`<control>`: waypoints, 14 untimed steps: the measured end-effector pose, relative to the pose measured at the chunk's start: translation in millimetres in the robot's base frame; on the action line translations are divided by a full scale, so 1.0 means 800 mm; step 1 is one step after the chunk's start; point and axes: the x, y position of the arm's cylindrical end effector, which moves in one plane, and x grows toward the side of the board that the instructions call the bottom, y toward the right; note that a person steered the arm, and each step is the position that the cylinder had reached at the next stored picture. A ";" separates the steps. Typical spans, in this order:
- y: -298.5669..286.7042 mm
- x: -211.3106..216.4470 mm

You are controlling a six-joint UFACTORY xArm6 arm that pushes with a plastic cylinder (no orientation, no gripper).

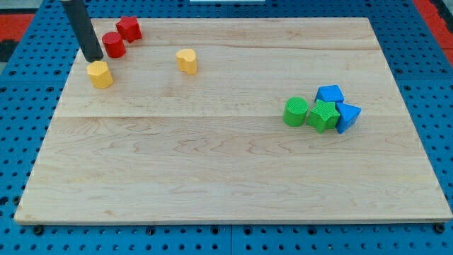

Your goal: Place the red circle to the top of yellow hexagon

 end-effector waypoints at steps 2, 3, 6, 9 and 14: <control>-0.070 -0.009; -0.064 -0.033; 0.043 -0.053; 0.159 -0.051; 0.068 -0.011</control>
